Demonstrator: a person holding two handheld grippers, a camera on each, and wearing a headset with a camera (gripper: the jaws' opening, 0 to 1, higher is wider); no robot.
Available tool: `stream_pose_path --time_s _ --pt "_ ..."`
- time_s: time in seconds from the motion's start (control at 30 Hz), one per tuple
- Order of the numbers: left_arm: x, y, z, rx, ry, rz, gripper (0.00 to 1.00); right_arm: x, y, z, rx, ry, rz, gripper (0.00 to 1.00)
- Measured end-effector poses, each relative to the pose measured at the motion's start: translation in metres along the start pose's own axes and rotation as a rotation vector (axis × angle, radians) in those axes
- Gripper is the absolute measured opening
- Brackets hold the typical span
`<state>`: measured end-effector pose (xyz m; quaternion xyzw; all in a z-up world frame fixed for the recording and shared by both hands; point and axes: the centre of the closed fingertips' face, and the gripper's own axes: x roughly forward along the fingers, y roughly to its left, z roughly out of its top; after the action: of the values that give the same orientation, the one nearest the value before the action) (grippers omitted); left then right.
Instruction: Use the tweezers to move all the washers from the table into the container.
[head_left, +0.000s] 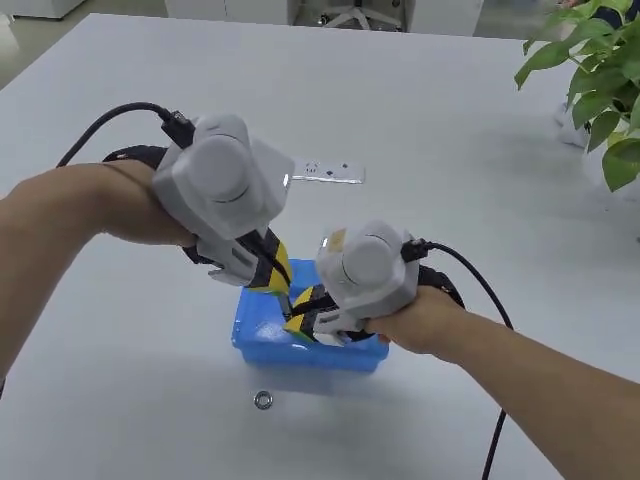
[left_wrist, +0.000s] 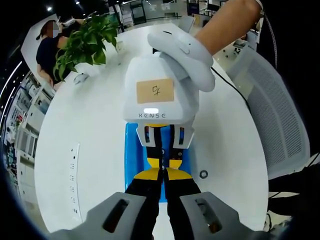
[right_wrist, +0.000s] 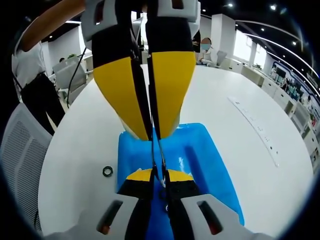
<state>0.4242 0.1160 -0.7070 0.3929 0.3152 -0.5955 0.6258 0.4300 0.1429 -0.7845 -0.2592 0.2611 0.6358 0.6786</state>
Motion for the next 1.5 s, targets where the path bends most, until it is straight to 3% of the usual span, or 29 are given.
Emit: stream_pose_path --time_s 0.7,1.1,1.5 --pt "-0.028 -0.017 0.015 0.014 0.005 0.042 0.05 -0.021 0.017 0.023 -0.028 -0.025 -0.031 0.1" --pt "-0.041 -0.038 0.019 0.013 0.017 0.058 0.05 -0.026 0.038 0.034 -0.055 -0.036 -0.03 0.11" --pt "-0.039 -0.061 0.016 0.003 0.025 0.052 0.05 -0.022 0.06 0.032 -0.068 -0.035 -0.009 0.11"
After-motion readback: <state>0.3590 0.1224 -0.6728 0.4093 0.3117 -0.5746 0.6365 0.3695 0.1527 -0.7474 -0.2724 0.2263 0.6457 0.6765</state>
